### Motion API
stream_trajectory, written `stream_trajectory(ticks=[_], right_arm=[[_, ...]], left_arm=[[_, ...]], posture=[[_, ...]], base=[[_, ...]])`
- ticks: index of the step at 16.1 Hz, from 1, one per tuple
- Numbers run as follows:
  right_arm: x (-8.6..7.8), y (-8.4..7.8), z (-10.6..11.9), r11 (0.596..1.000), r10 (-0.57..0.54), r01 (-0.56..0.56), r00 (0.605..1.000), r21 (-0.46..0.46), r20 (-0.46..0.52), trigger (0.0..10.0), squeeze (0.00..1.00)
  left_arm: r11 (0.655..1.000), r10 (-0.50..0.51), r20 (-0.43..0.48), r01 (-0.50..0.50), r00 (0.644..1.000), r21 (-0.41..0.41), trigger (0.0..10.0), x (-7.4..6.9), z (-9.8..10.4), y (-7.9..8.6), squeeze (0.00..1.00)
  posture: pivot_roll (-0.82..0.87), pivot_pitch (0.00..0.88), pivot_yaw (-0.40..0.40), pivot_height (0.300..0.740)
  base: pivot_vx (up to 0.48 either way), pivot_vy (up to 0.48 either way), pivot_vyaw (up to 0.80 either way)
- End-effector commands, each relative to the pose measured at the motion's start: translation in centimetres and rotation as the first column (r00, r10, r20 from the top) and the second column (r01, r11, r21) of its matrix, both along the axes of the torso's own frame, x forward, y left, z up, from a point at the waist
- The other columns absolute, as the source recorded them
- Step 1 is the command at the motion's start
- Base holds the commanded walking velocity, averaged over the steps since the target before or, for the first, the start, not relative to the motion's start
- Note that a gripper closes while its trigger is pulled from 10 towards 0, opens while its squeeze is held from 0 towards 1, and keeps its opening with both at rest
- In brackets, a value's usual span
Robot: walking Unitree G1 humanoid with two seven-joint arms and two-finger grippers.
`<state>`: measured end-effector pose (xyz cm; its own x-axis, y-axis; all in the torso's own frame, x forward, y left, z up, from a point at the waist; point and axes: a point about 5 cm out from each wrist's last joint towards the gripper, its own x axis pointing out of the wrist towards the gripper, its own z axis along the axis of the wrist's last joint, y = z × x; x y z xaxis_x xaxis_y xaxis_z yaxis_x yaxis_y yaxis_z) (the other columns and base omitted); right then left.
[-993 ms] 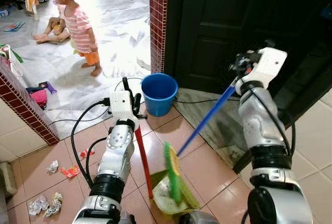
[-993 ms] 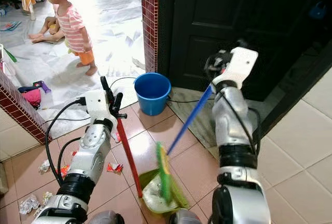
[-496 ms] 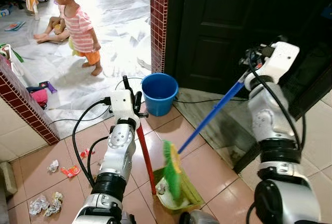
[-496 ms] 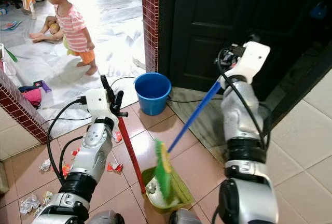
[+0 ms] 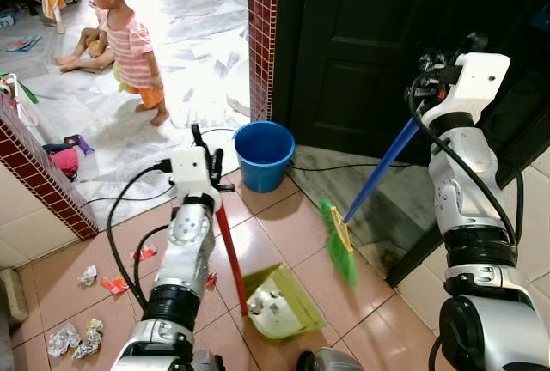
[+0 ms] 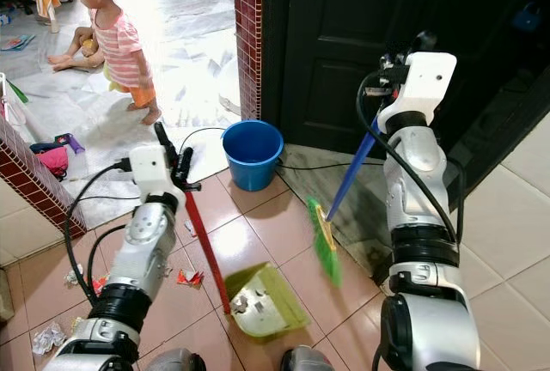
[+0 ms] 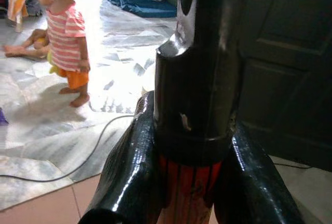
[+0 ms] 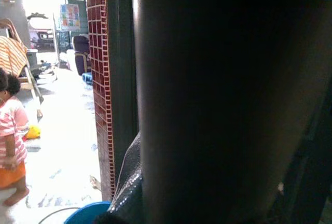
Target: Sweep floor
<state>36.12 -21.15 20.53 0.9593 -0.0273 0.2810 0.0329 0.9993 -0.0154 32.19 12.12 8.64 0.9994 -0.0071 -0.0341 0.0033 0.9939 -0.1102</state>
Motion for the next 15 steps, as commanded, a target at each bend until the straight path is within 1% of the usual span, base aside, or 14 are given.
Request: stream_trajectory(ticks=[1, 2, 3, 4, 5, 8, 9, 10, 11, 12, 15], right_arm=[[-0.2, 0.1, 0.0, 0.999, 0.005, -0.004, 1.000, -0.035, 0.021, 10.0, 0.00], [-0.4, 0.3, -0.6, 0.998, 0.009, -0.008, 1.000, -0.060, 0.012, 10.0, 0.00], [-0.7, 0.6, -1.4, 0.996, 0.012, -0.012, 1.000, -0.083, -0.003, 10.0, 0.00], [-1.3, 0.7, -2.8, 0.991, -0.021, 0.017, 0.999, -0.132, -0.028, 10.0, 0.00], [-1.9, 0.9, -4.5, 0.991, -0.028, 0.019, 0.997, -0.132, -0.067, 10.0, 0.00], [-3.2, 1.8, -7.5, 0.988, -0.020, -0.003, 0.989, -0.153, -0.146, 10.0, 0.00], [-3.4, 2.0, -8.0, 0.988, -0.018, -0.007, 0.987, -0.153, -0.160, 10.0, 0.00], [-3.6, 2.3, -8.6, 0.989, -0.013, -0.013, 0.984, -0.147, -0.175, 10.0, 0.00], [-4.0, 2.6, -9.3, 0.989, -0.005, -0.023, 0.981, -0.143, -0.195, 10.0, 0.00], [-4.2, 2.8, -9.7, 0.989, -0.002, -0.030, 0.978, -0.145, -0.210, 10.0, 0.00], [-4.6, 4.1, -10.4, 0.992, 0.034, -0.059, 0.974, -0.111, -0.223, 10.0, 0.00]], left_arm=[[1.000, 0.004, 0.069, -0.004, 0.998, -0.012, 10.0, 0.4, 1.6, 0.3, 0.00], [1.000, 0.010, 0.083, -0.009, 0.996, -0.008, 10.0, 0.4, 1.9, 0.5, 0.00], [1.000, 0.025, 0.115, -0.025, 0.993, -0.002, 10.0, 0.4, 2.5, 1.0, 0.00], [0.997, 0.080, 0.169, -0.082, 0.982, 0.007, 10.0, 0.5, 3.9, 2.0, 0.00], [0.992, 0.122, 0.221, -0.124, 0.968, -0.004, 10.0, 0.6, 5.4, 3.0, 0.00], [0.985, 0.170, 0.303, -0.170, 0.938, -0.028, 10.0, 0.7, 8.5, 4.7, 0.00], [0.984, 0.173, 0.318, -0.174, 0.932, -0.027, 10.0, 0.7, 9.0, 4.9, 0.00], [0.978, 0.200, 0.336, -0.210, 0.920, -0.006, 10.0, 0.6, 9.7, 5.3, 0.00], [0.977, 0.208, 0.358, -0.214, 0.910, -0.023, 10.0, 0.6, 10.6, 5.4, 0.00], [0.978, 0.205, 0.374, -0.206, 0.904, -0.038, 10.0, 0.6, 11.3, 5.4, 0.00], [0.969, 0.236, 0.451, -0.241, 0.861, -0.046, 10.0, 0.9, 14.0, 6.4, 0.00]], posture=[[-0.06, 0.000, -0.013, 0.740], [-0.06, 0.000, -0.012, 0.740], [-0.06, 0.000, -0.011, 0.740], [-0.06, 0.000, -0.013, 0.740], [-0.04, 0.000, -0.016, 0.740], [-0.03, 0.000, -0.013, 0.740], [-0.03, 0.000, -0.013, 0.740], [-0.03, 0.000, -0.013, 0.740], [-0.03, 0.000, -0.016, 0.740], [-0.02, 0.000, -0.014, 0.740], [-0.02, 0.000, -0.001, 0.740]], base=[[0.000, 0.000, 0.00], [0.000, 0.000, 0.00], [0.000, 0.000, 0.00], [0.000, 0.000, 0.00], [0.000, 0.000, 0.00], [0.000, 0.000, 0.00], [0.000, 0.000, 0.00], [0.000, 0.000, 0.00], [0.000, 0.000, 0.00], [0.000, 0.000, -0.48], [0.000, 0.000, -0.46]])
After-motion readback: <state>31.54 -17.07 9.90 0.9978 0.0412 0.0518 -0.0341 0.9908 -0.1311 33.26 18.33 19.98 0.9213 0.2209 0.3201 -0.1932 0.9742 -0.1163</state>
